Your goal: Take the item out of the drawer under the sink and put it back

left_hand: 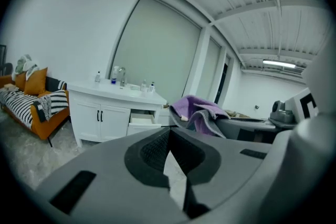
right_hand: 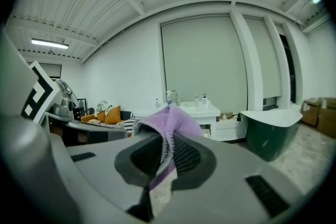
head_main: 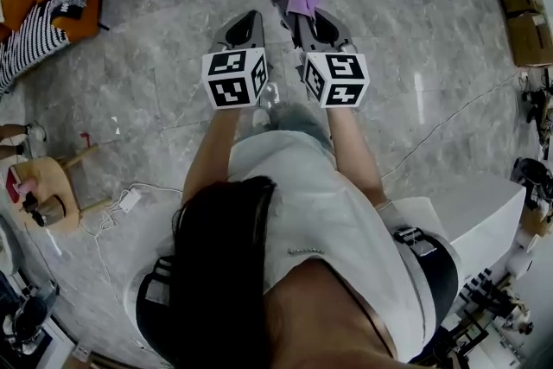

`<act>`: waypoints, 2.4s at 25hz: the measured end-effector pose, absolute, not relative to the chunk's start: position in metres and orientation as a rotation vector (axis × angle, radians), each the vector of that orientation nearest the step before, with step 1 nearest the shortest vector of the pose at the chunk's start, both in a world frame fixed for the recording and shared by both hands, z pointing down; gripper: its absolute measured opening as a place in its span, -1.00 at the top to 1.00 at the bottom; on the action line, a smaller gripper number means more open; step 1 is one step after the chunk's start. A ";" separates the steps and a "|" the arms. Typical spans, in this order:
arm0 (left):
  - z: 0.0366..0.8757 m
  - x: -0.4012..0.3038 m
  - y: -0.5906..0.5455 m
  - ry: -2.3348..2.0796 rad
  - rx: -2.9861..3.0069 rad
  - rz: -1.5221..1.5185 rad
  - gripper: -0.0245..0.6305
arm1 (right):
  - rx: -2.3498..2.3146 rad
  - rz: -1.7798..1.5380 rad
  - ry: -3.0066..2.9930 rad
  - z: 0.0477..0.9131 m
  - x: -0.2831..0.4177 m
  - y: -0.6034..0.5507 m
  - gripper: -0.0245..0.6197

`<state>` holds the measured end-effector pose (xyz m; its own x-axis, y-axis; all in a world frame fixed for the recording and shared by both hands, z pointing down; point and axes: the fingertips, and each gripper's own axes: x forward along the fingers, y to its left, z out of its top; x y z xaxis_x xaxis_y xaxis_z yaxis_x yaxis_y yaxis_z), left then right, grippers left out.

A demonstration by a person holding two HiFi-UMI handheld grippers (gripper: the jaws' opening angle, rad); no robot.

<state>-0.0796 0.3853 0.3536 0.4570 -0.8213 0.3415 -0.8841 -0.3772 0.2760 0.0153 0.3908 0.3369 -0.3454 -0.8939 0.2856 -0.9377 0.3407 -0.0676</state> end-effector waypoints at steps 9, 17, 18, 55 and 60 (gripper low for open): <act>0.351 -0.082 0.382 -1.378 2.326 0.183 0.91 | 1.694 0.346 -2.387 0.338 0.009 0.392 0.79; 0.357 -0.081 0.372 -1.357 2.329 0.180 0.91 | 1.690 0.325 -2.387 0.339 0.010 0.379 0.79; 0.358 -0.080 0.369 -1.364 2.322 0.185 0.91 | 1.688 0.326 -2.391 0.339 0.012 0.375 0.79; 0.379 0.007 0.136 -1.530 2.134 0.268 0.91 | 1.465 0.469 -2.454 0.370 0.103 0.134 0.79; 0.378 0.026 0.116 -1.546 2.132 0.262 0.91 | 1.440 0.507 -2.471 0.375 0.118 0.114 0.79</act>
<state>0.0261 0.1162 0.3778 0.3403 -0.8376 0.4273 -0.9316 -0.2386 0.2742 0.1175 0.1139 0.3747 -0.4872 -0.7906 0.3708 -0.8728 0.4553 -0.1759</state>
